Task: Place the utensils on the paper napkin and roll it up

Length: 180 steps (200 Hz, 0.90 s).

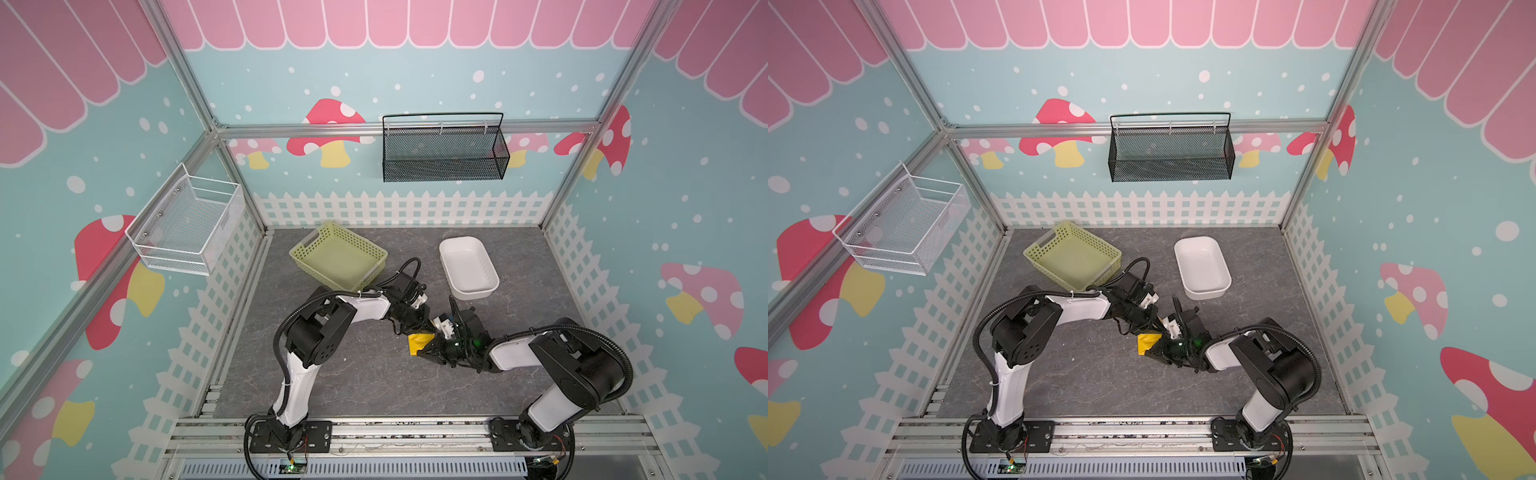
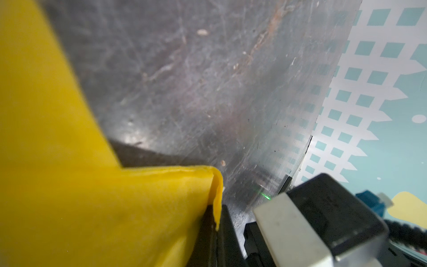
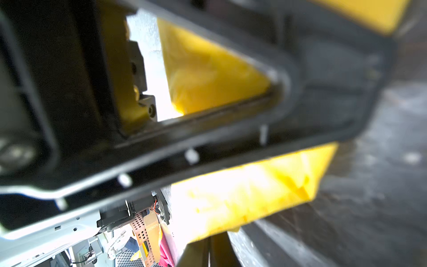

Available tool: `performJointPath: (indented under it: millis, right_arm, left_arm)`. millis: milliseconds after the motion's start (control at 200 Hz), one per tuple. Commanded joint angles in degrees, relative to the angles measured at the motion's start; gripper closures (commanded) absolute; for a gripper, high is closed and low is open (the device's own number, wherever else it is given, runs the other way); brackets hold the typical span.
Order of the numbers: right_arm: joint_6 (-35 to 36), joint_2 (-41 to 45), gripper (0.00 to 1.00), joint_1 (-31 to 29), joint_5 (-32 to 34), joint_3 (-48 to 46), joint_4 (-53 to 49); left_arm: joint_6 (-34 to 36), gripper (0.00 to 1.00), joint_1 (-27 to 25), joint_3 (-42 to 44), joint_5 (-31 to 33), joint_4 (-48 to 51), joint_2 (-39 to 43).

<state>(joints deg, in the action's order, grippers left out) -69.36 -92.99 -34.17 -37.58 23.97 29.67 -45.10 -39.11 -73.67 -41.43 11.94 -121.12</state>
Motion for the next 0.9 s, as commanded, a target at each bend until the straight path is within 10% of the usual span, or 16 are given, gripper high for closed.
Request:
performJointPath:
  millis: [0,896]
  right_arm:
    - [-0.54,0.10,0.93,0.17,0.76,-1.23,-1.17]
    - [0.28,9.87,0.91,0.39,3.99,0.29,-10.11]
  left_arm:
    - [-2.60,0.98,-1.18,-1.31,-0.56,-3.00,-1.57]
    - [-6.90,0.98,-2.02,1.68,-1.33,-9.73,-4.87]
